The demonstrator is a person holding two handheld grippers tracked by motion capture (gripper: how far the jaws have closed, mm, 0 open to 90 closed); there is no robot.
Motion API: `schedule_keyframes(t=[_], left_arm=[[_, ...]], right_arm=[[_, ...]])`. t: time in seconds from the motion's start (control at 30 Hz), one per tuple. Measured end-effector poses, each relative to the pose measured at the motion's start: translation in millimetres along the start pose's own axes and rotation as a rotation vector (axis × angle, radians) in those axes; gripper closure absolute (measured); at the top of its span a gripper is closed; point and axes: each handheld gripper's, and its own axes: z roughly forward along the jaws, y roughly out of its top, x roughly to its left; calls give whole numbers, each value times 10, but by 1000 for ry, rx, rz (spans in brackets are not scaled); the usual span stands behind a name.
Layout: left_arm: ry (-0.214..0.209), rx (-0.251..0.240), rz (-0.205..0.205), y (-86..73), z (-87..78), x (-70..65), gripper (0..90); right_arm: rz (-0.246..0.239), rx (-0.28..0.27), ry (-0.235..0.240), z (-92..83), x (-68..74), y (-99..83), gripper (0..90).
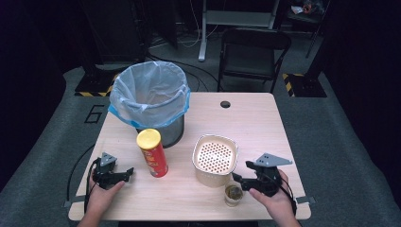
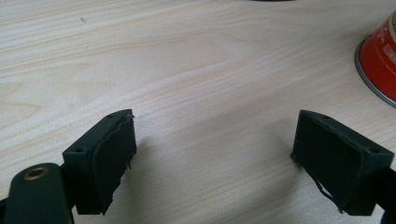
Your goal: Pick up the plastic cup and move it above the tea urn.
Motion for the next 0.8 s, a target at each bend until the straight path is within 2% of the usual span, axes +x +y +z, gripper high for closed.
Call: schedule_keyframes(t=[0.07,0.23,0.4,0.5,0.57,0.67,0.8], left_arm=[[-3,3,0,1,-2,2,129],[-3,2,0,1,-2,2,129],[-3,2,0,1,-2,2,130],[-3,2,0,1,-2,2,129],[-3,3,1,1,-2,2,130],[-3,3,0,1,-2,2,130],[-3,2,0,1,-2,2,130]], right_arm=[[-9,26,12,7,95,-130,206],[4,30,22,40,178,-219,154],[-38,52,11,114,282,-281,141],[-35,63,16,132,321,-307,145],[-53,77,17,156,352,-341,141],[-75,70,-8,162,385,-378,146],[-80,77,-34,193,410,-428,148]])
